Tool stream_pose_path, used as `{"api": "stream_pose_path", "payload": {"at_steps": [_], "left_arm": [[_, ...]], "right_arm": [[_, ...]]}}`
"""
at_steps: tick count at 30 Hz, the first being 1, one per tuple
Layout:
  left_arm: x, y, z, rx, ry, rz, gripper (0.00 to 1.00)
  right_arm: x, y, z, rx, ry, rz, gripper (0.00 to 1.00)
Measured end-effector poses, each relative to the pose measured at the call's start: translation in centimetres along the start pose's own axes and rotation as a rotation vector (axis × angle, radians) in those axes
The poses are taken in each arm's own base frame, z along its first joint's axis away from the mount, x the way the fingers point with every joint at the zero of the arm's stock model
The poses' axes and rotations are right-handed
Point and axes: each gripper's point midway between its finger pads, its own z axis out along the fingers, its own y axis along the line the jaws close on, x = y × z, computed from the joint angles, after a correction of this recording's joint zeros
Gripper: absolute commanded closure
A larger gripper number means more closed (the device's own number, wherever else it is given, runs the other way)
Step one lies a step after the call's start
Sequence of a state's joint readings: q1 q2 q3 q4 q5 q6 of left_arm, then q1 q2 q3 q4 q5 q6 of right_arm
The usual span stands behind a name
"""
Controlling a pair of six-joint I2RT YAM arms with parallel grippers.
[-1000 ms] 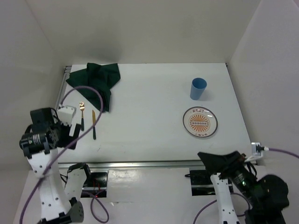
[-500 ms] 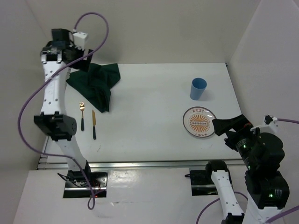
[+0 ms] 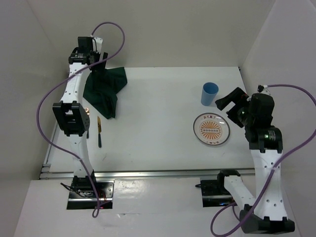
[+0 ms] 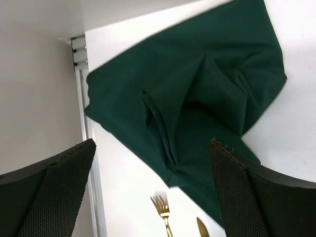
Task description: Set the dinner table for one person
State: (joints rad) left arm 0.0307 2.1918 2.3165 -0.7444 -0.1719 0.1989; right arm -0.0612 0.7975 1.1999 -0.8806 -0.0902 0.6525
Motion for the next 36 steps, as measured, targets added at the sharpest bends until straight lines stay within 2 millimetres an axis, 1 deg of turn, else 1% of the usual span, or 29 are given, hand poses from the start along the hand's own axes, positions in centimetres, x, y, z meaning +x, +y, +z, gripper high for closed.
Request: {"api": "stream_pose_path", "payload": {"at_steps": [2,4,7,8,9,11,12,13,14,16,17,19,21,23,25,27,29,31,33,35,36], "left_arm": [[-0.3,0.0,0.8,-0.008,-0.015,-0.008,0.00],[0.0,-0.3,2.2,-0.007,-0.015,-0.015,0.00],[1.1,-1.1,4.6,0.006,0.004,-0.015,0.00],[1.6,-1.4,5.5,0.008,0.010,-0.015,0.03],[2.0,-1.7,6.3,0.011,0.018,-0.016,0.11],[3.1,-2.3,7.9,0.024,0.038,-0.021,0.22],[3.6,-2.5,8.4,0.034,0.048,-0.022,0.31],[3.8,-2.5,8.7,0.038,0.052,-0.030,0.56],[4.1,-2.6,8.9,0.045,0.057,-0.044,0.66],[4.1,-2.3,9.1,0.046,0.051,-0.055,0.79],[3.8,-2.2,9.1,0.050,0.038,-0.060,0.91],[3.5,-2.0,9.1,0.057,0.021,-0.074,1.00],[3.3,-2.0,8.9,0.070,0.012,-0.082,1.00],[2.9,-2.3,8.3,0.096,0.002,-0.085,1.00],[2.3,-3.0,6.8,0.150,-0.014,-0.068,1.00],[1.2,-3.9,4.6,0.209,-0.042,-0.044,1.00],[-0.1,-5.3,1.2,0.282,-0.078,0.015,1.00],[-1.8,-7.4,-3.3,0.370,-0.128,0.096,1.00],[-3.6,-10.6,-8.6,0.475,-0.201,0.206,1.00],[-4.4,-13.9,-13.7,0.579,-0.272,0.311,1.00],[-4.4,-15.1,-15.9,0.621,-0.299,0.352,1.00]], "right_arm": [[-0.3,0.1,1.4,-0.003,0.005,-0.015,0.00],[-0.3,0.0,2.5,-0.001,0.011,-0.023,0.00],[-0.2,-0.1,3.3,0.000,0.018,-0.028,0.00],[-0.3,0.0,3.5,0.000,0.018,-0.031,0.00],[-0.4,0.0,3.5,-0.002,0.015,-0.034,0.00],[-0.5,-0.1,3.6,0.003,0.010,-0.040,0.00],[-0.5,-0.1,3.6,0.005,0.007,-0.041,0.00],[-0.6,-0.2,3.6,0.007,0.004,-0.043,0.00],[-0.7,-0.2,3.6,0.008,0.001,-0.044,0.00],[-0.7,-0.2,3.5,0.010,-0.002,-0.045,0.00],[-0.8,-0.2,3.4,0.010,-0.005,-0.045,0.00],[-0.9,-0.2,3.2,0.007,-0.014,-0.045,0.00],[-0.7,-0.1,2.9,-0.004,-0.018,-0.046,0.00],[-0.3,0.0,2.6,-0.022,-0.007,-0.053,0.00],[0.3,0.2,2.6,-0.046,0.018,-0.074,0.00],[0.5,0.4,2.6,-0.067,0.030,-0.108,0.00],[0.3,0.5,2.8,-0.072,0.032,-0.157,0.00],[-0.7,1.0,2.8,-0.079,0.016,-0.216,0.00],[-2.7,2.3,2.8,-0.095,-0.014,-0.281,0.00],[-5.1,4.0,2.9,-0.120,-0.057,-0.340,0.00],[-6.0,4.7,3.0,-0.130,-0.075,-0.360,0.00]]}}
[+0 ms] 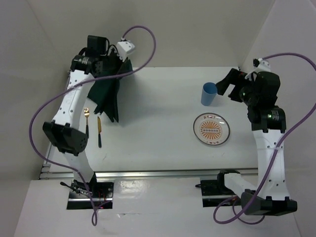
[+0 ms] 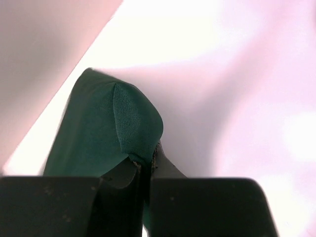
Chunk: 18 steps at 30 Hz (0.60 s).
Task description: Set the dinner table for one person
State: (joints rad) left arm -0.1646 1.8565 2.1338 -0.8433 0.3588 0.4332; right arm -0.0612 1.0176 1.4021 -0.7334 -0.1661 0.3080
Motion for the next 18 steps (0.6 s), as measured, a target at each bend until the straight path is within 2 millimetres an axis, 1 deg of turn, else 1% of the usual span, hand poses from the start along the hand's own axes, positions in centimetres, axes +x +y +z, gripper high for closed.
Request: {"api": "stream_pose_path", "payload": {"at_steps": [1,3,4,5,6,8,10,11,12,14,16,17,18], "left_arm": [[-1.2,-2.4,-1.1,0.056,-0.026,0.054,1.00],[-3.0,-6.2,-3.5,0.145,-0.073,0.122,1.00],[-3.3,-7.4,-4.6,0.169,-0.088,0.146,1.00],[-3.2,-8.2,-5.6,0.181,-0.092,0.161,1.00],[-2.8,-8.5,-6.2,0.184,-0.085,0.167,1.00],[-0.9,-9.3,-6.9,0.189,-0.043,0.160,1.00],[1.4,-9.7,-6.7,0.191,0.010,0.145,1.00],[2.6,-9.9,-6.4,0.193,0.041,0.135,1.00],[3.8,-10.2,-6.1,0.198,0.075,0.123,1.00],[6.1,-10.5,-5.1,0.205,0.136,0.092,1.00],[8.0,-10.6,-4.5,0.200,0.189,0.073,1.00],[8.8,-10.6,-4.3,0.192,0.211,0.063,1.00],[9.3,-10.5,-4.1,0.179,0.228,0.050,1.00]], "right_arm": [[-0.9,0.3,0.3,-0.009,-0.008,-0.022,0.00],[-2.3,0.8,1.1,-0.030,-0.025,-0.054,0.00],[-2.8,1.1,1.6,-0.045,-0.028,-0.065,0.00],[-3.0,1.3,2.1,-0.057,-0.025,-0.071,0.00],[-2.9,1.4,2.7,-0.068,-0.012,-0.072,0.00],[-2.6,1.9,4.1,-0.103,0.027,-0.066,0.00],[-1.8,2.7,5.8,-0.145,0.075,-0.061,0.00],[-1.1,3.2,6.9,-0.157,0.104,-0.063,0.00],[-0.1,4.1,7.8,-0.174,0.136,-0.075,0.00],[3.5,7.7,9.6,-0.243,0.225,-0.157,0.00],[8.9,13.3,10.4,-0.354,0.317,-0.306,0.00],[12.2,15.9,10.3,-0.409,0.356,-0.397,0.00],[15.2,17.4,10.0,-0.440,0.392,-0.470,0.00]]}}
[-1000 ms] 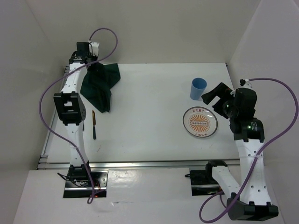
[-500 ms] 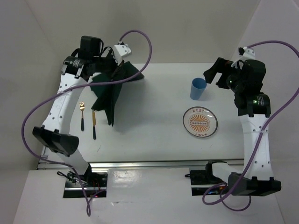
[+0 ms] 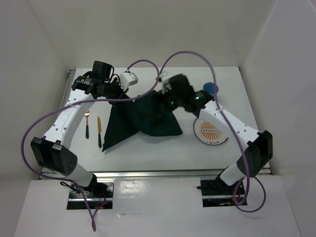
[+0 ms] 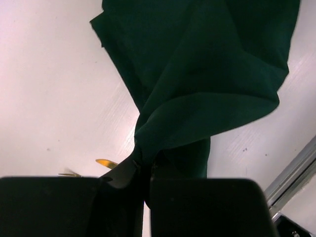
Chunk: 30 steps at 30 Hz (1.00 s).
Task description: Set the dinner table for one person
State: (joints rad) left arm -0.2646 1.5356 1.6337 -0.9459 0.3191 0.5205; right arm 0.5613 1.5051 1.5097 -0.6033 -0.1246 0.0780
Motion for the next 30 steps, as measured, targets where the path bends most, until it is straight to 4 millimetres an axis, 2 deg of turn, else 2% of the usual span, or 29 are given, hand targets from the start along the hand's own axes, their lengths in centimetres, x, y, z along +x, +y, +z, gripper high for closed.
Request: {"api": "stream_pose_path", "payload": {"at_steps": [1,2,3,4,6,8,11,12,19,26,30], "left_arm": [[0.3,0.3,0.1,-0.016,0.009,-0.008,1.00],[0.4,0.7,0.2,-0.034,0.015,-0.017,1.00],[0.4,1.1,0.2,-0.055,0.016,-0.028,1.00],[0.4,1.6,0.1,-0.073,0.014,-0.036,1.00],[0.6,2.6,-0.1,-0.107,0.012,-0.065,1.00],[1.0,3.6,-0.5,-0.138,0.014,-0.090,1.00],[1.4,4.3,-0.7,-0.161,0.018,-0.119,1.00],[1.5,4.3,-0.7,-0.165,0.018,-0.122,1.00],[1.7,3.6,-0.2,-0.148,0.023,-0.140,1.00],[1.6,3.0,-0.9,-0.146,0.003,-0.137,1.00],[1.8,2.7,-0.9,-0.144,0.000,-0.144,1.00]], "right_arm": [[2.5,2.2,1.3,-0.027,0.057,-0.071,0.00],[5.0,3.3,1.9,-0.038,0.112,-0.118,0.00],[7.4,3.6,2.4,-0.032,0.167,-0.148,0.00],[9.2,3.1,2.6,-0.012,0.212,-0.156,0.00],[11.8,0.8,2.7,0.058,0.276,-0.101,0.05],[12.8,-1.2,2.6,0.128,0.296,0.017,0.17],[14.0,-2.8,2.4,0.211,0.289,0.246,0.11],[14.8,-2.7,2.4,0.229,0.294,0.325,0.06],[21.7,-0.8,3.3,0.273,0.385,0.850,0.06],[24.0,0.5,4.0,0.296,0.369,1.211,0.13],[23.4,-0.2,4.7,0.335,0.309,1.305,0.13]]}}
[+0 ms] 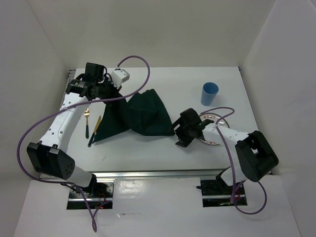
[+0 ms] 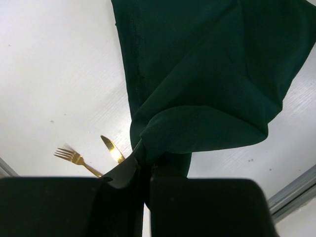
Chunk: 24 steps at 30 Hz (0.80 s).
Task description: Set the dinner table for one person
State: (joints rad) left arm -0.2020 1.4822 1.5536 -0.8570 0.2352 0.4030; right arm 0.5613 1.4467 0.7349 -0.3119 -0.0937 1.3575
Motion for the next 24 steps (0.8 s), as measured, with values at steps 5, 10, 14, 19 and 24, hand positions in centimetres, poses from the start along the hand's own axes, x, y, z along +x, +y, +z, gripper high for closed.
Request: {"api": "stream_pose_path", "payload": {"at_steps": [5,10,14,19,24], "left_arm": [[0.4,-0.4,-0.1,0.007,0.000,-0.020,1.00],[0.3,-0.6,-0.2,0.008,-0.006,-0.037,1.00],[0.4,-0.8,-0.3,0.012,-0.009,-0.040,1.00],[0.1,-1.0,-0.7,0.019,-0.025,-0.040,1.00],[0.0,-1.2,-1.0,0.021,-0.033,-0.036,1.00]], "right_arm": [[-0.9,1.5,1.5,-0.026,-0.034,0.076,0.14],[-1.4,1.7,3.2,-0.006,-0.050,0.143,0.21],[-2.5,2.3,4.1,0.001,-0.081,0.165,0.58],[-3.5,2.2,5.1,0.018,-0.099,0.175,1.00],[-4.5,2.1,4.7,0.024,-0.153,0.122,1.00]]}}
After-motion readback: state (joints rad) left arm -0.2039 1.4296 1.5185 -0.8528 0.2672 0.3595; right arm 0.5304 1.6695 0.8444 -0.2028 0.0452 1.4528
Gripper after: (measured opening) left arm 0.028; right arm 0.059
